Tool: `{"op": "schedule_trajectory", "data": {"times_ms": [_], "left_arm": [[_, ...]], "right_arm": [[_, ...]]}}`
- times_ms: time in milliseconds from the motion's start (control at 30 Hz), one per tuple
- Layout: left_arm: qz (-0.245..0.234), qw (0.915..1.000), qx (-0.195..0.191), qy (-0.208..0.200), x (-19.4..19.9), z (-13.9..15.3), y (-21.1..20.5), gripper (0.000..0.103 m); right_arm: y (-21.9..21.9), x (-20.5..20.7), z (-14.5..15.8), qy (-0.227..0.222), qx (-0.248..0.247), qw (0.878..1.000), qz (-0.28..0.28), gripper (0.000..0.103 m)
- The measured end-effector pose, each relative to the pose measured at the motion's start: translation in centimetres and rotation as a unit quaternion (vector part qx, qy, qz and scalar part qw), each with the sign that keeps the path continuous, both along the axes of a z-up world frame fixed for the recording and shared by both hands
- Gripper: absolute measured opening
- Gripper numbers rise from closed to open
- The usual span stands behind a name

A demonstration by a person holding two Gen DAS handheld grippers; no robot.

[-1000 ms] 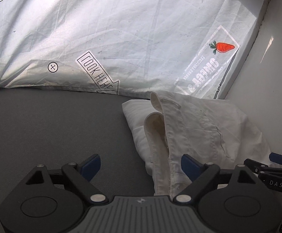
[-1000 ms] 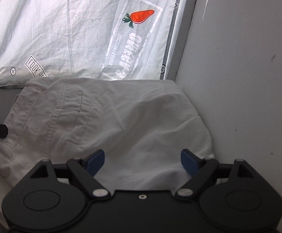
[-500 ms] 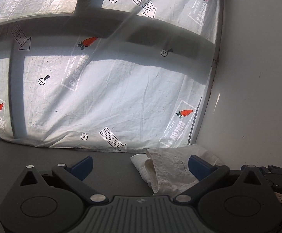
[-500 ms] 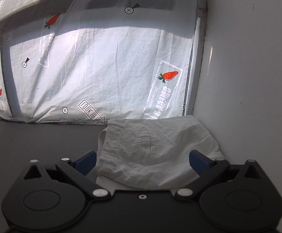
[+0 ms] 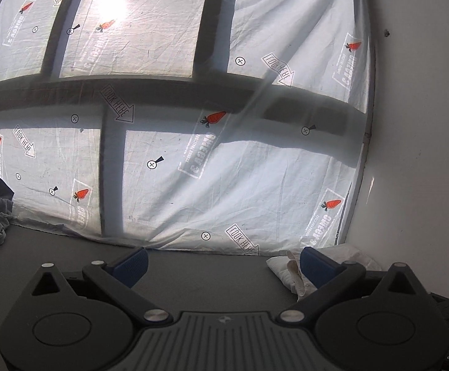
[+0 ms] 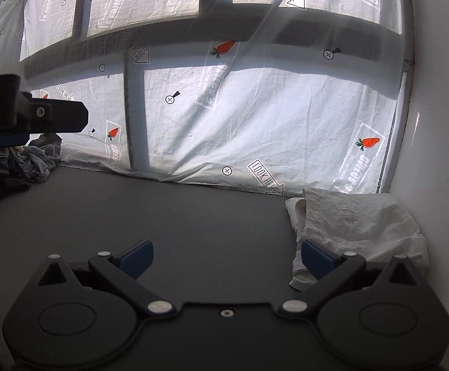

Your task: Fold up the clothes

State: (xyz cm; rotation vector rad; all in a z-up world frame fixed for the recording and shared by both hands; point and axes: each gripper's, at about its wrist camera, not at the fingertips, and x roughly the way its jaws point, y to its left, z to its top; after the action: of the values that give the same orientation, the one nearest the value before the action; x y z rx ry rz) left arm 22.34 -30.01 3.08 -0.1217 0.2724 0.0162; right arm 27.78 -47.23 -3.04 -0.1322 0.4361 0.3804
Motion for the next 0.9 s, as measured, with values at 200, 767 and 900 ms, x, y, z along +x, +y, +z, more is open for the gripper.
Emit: {"op": "schedule_trajectory", "data": {"times_ms": [200,767,900], "left_arm": [[0.002,0.9993,-0.018,0.034,-5.0,-0.3,6.3,0.103],[0.013,0.9956,0.025,0.089,-18.2,-2.8,19.4,0.103],[0.016,0.9942,0.019,0.105,-20.1,-3.3,21.4,0.103]], "right_arm": [[5.5,-5.0,-0.1,0.007,0.000,1.000,-0.023,0.103],[16.4,-19.2,-2.1,0.058,0.018,0.996,-0.066,0.103],[17.9,-21.1,-2.5,0.064,0.012,0.996,-0.068,0.103]]}}
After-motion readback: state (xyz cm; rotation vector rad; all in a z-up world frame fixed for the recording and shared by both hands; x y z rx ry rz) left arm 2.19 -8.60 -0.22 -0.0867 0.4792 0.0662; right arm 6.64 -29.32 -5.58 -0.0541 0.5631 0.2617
